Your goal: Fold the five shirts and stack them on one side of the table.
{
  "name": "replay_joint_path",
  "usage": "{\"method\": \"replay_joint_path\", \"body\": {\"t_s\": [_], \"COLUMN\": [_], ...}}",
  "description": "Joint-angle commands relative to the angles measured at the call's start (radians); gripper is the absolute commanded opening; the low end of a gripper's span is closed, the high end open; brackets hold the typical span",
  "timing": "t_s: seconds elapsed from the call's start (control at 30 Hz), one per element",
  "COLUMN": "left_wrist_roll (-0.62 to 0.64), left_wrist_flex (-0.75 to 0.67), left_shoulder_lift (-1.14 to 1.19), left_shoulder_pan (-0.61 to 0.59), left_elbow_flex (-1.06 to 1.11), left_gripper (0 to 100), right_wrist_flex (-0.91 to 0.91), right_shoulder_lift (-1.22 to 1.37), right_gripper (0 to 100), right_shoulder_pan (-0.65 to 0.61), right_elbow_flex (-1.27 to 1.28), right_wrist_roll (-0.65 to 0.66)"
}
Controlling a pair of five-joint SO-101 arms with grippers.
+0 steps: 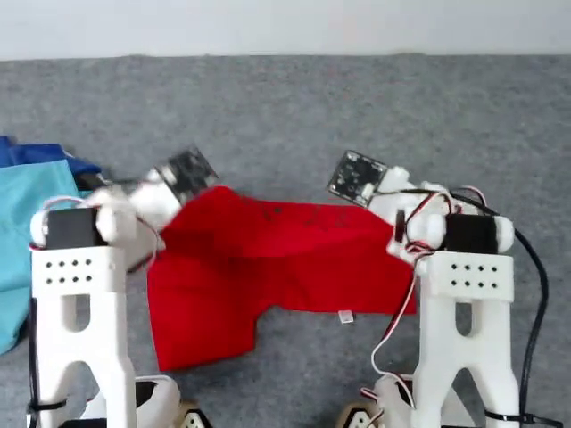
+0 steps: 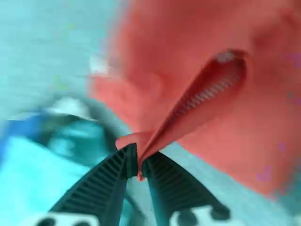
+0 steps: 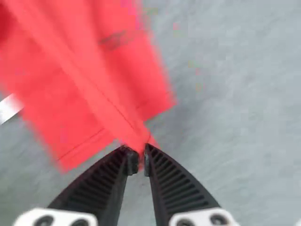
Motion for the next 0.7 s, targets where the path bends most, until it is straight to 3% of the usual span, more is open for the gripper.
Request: {"method": "replay_joint_path", "body": {"t_s": [0.0, 0.13, 0.27, 0.43, 0.67], "left_wrist_roll": [0.046, 0.089, 0.097, 0.091, 0.089], "left_wrist_flex": [-0.255, -0.431, -0.453, -0.311, -0.103], "left_shoulder_lift": [0.044, 0.158, 0.255, 0.275, 0.275], "left_shoulder_pan": [-0.028, -0.037, -0.044, -0.041, -0.040], "left_elbow_flex": [-0.099, -0.214, -0.343, -0.420, -0.430], "left_gripper": [1, 1, 1, 1, 1], "right_wrist_flex": [-0.395, -0.687, -0.872, -0.926, -0.808], "right_shoulder_lift": [-0.012, 0.096, 0.191, 0.206, 0.114], "right_gripper": [1.0, 1.0, 0.9, 0.9, 0.9], "right_shoulder_pan": [-0.033, -0.031, 0.007, 0.022, 0.024], "right_elbow_flex": [0.080, 0.107, 0.074, 0.043, 0.041], "right_wrist_roll": [0.005, 0.005, 0.005, 0.005, 0.011]}}
